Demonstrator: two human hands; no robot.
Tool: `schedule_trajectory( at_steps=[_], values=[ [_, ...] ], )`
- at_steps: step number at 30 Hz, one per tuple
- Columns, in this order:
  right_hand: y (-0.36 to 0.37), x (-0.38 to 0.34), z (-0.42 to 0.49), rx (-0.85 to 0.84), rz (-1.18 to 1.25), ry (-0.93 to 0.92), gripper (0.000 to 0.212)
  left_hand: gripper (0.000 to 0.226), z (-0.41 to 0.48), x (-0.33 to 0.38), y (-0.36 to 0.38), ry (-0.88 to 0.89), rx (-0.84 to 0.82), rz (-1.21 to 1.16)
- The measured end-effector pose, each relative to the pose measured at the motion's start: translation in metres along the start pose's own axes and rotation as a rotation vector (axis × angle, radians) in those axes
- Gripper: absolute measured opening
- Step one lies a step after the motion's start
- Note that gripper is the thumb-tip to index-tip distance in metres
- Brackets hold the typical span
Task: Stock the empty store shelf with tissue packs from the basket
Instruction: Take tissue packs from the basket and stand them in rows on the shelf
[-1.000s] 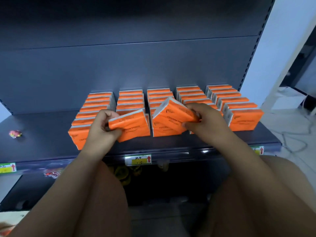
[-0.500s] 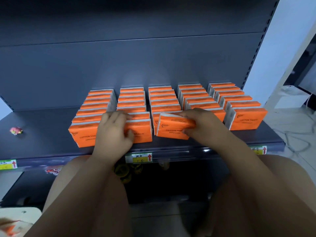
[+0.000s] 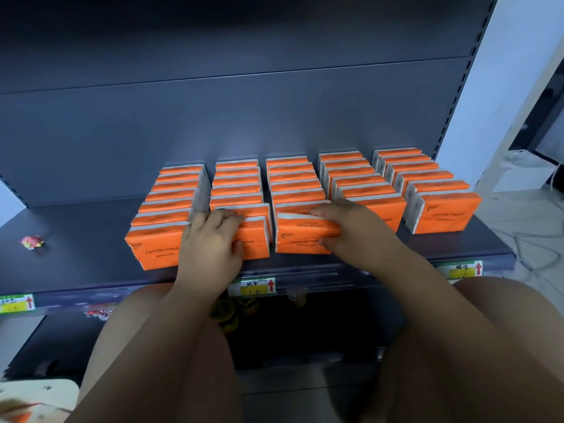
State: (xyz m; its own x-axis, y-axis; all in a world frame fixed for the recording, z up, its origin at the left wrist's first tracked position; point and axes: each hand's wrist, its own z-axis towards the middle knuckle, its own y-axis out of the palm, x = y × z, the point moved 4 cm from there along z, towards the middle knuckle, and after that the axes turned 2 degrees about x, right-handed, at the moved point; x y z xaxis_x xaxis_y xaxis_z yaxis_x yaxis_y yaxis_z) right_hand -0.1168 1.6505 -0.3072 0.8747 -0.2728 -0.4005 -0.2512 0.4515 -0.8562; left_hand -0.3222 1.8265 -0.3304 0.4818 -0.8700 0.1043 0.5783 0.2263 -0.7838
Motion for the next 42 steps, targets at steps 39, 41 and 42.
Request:
schedule_trajectory(
  at_steps=[39, 41, 42],
  values=[
    [0.027, -0.027, 0.006, 0.223, -0.363, 0.142, 0.053, 0.054, 0.014, 0.048, 0.015, -0.087, -0.034, 0.136],
    [0.027, -0.027, 0.004, 0.210, -0.363, 0.152, 0.053, 0.055, 0.014, 0.048, 0.016, -0.090, -0.033, 0.145],
    [0.027, -0.028, 0.004, 0.203, -0.363, 0.156, 0.054, 0.056, 0.014, 0.048, 0.016, -0.090, -0.034, 0.149]
  ],
)
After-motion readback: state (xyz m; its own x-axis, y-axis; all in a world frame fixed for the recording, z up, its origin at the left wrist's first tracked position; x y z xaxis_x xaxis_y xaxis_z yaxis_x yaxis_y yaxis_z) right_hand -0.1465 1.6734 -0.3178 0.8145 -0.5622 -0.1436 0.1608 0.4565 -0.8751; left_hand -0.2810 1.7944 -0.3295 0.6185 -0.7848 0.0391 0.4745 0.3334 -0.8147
